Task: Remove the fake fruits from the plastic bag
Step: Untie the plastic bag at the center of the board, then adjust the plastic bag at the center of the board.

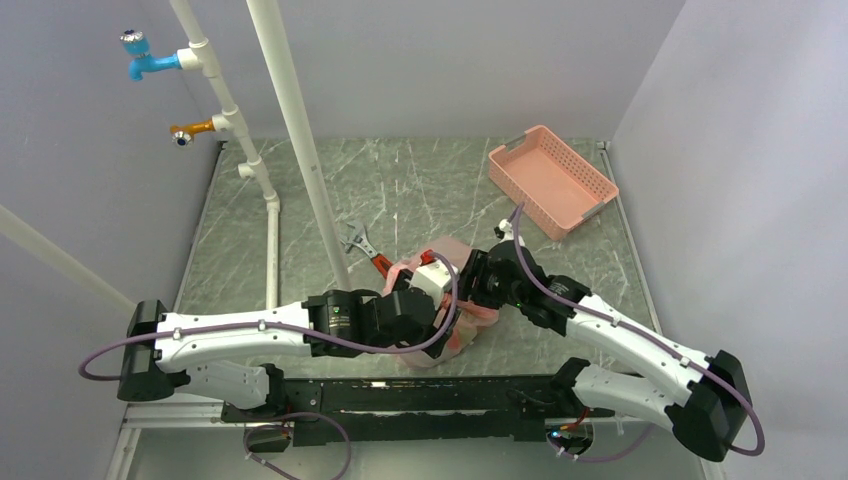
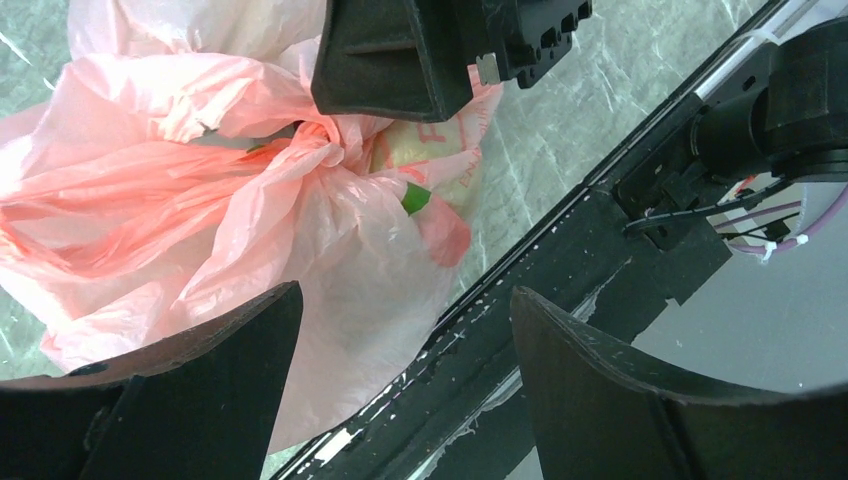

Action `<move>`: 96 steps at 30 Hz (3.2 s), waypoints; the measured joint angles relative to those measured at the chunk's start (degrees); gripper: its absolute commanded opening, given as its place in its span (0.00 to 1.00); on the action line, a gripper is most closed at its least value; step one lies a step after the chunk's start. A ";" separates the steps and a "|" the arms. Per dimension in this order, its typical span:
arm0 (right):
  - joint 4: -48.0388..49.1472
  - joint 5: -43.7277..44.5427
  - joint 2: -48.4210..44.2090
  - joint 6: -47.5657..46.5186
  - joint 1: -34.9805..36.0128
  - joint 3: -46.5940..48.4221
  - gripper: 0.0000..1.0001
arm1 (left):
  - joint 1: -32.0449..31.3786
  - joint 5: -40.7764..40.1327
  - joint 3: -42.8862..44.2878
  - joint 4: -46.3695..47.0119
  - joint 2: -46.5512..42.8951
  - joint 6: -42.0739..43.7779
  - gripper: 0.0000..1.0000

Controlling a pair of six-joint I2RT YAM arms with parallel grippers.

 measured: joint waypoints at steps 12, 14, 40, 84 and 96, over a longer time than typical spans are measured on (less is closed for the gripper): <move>-2.60 7.85 5.25 0.74 4.15 2.62 0.55 | 1.01 0.02 -0.74 -0.72 -0.11 -0.98 0.86; -2.78 8.66 6.40 0.42 5.09 3.63 0.51 | 1.01 0.07 -0.74 -0.72 0.00 -1.05 0.86; 2.99 1.14 -7.04 -3.43 4.17 2.75 0.00 | 5.29 -3.30 4.52 -7.58 6.99 -2.80 0.80; -10.80 -17.84 -23.41 -16.37 -13.86 2.43 0.71 | 7.91 2.05 -10.08 5.84 -9.18 -4.26 0.00; -5.29 -21.62 -19.80 -9.53 -13.73 -6.49 0.59 | 7.91 2.75 -10.75 5.99 -10.38 -4.44 0.00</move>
